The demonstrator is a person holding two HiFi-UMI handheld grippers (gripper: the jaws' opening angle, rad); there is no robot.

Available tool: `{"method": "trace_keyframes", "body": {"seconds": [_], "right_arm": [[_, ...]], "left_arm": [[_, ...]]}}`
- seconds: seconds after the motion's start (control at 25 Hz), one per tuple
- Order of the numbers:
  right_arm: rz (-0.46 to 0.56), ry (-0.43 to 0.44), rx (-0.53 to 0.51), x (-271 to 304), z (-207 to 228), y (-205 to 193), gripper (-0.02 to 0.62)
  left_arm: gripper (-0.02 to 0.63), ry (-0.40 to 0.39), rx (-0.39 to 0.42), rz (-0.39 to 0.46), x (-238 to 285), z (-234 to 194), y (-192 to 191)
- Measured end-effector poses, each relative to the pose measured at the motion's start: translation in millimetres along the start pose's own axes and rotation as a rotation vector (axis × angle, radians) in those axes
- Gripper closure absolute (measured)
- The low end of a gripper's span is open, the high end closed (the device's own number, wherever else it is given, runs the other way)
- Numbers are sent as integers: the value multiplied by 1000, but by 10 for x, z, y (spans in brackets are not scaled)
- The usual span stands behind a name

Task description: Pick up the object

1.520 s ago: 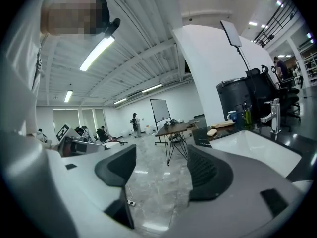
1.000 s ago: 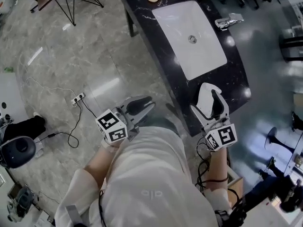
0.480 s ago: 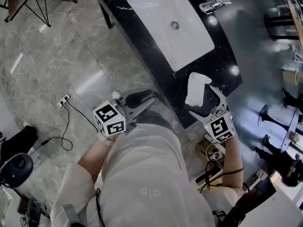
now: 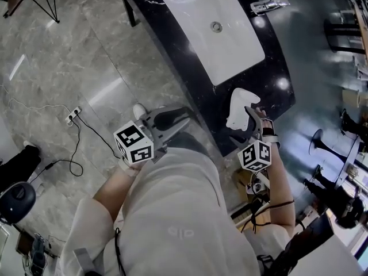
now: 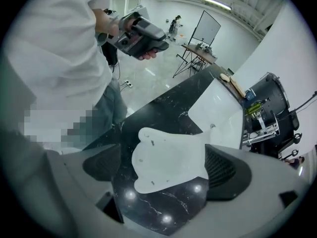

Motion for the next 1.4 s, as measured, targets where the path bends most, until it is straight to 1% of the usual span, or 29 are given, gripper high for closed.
{"method": "trace_keyframes", "body": {"seconds": [0.12, 0.32, 0.48, 0.76, 1.04, 1.4], "right_arm": [[-21, -41, -14, 63, 48, -38, 101], [-47, -28, -39, 160, 63, -48, 101], [-62, -32, -46, 232, 96, -65, 103], [-92, -40, -63, 293, 150, -84, 103], [-98, -106, -90, 358, 199, -82, 103], [-87, -125, -91, 366, 200, -89, 103]], "left_arm": [[515, 8, -9, 0, -26, -31, -20], [515, 15, -16, -5, -36, -58, -73], [515, 11, -15, -3, -42, -35, -99], [514, 28, -18, 15, -78, -46, -117], [515, 29, -16, 19, -81, -8, -169], [515, 28, -5, -1, -62, 55, -241]]}}
Point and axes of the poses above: the fingertips, and each gripper's own axes: x forward along the fingers, z to its right, y out of its top, the point moved 3 cm from there along -x, backward along the fingers, and after that the axes turned 14 degrees about y, right-handed, at the moved point
